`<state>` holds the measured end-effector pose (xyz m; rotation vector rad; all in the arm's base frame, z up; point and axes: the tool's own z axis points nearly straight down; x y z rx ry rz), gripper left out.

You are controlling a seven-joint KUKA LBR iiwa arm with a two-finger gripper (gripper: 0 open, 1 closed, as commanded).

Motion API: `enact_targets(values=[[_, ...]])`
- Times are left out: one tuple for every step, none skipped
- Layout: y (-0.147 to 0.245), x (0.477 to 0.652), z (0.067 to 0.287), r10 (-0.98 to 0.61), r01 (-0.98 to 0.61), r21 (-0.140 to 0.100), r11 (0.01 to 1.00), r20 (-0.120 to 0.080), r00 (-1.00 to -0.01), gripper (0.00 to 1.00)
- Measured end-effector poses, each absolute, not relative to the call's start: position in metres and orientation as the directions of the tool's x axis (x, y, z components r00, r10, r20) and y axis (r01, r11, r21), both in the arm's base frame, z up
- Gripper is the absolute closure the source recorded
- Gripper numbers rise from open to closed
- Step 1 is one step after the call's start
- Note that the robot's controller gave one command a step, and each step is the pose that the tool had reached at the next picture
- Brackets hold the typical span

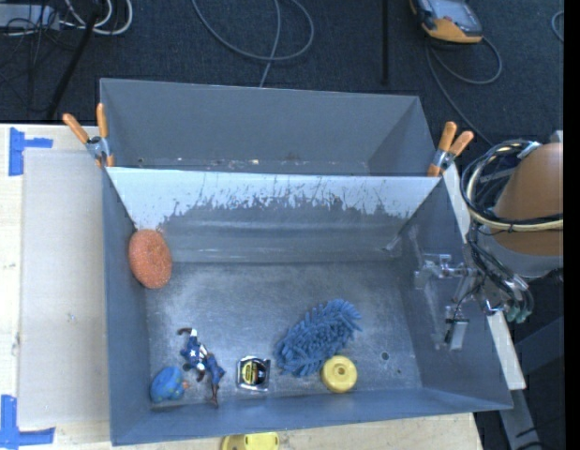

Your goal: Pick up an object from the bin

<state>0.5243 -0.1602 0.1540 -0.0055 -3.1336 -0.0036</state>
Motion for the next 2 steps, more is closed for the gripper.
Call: enact_targets(values=[[-0.159, 0.526, 0.159, -0.002, -0.002, 0.001, 1.000, 0.001, -1.000, 0.00], [-0.108, 0.529, 0.113, -0.269, -0.269, -0.003, 0.963, -0.004, -0.963, 0.00]])
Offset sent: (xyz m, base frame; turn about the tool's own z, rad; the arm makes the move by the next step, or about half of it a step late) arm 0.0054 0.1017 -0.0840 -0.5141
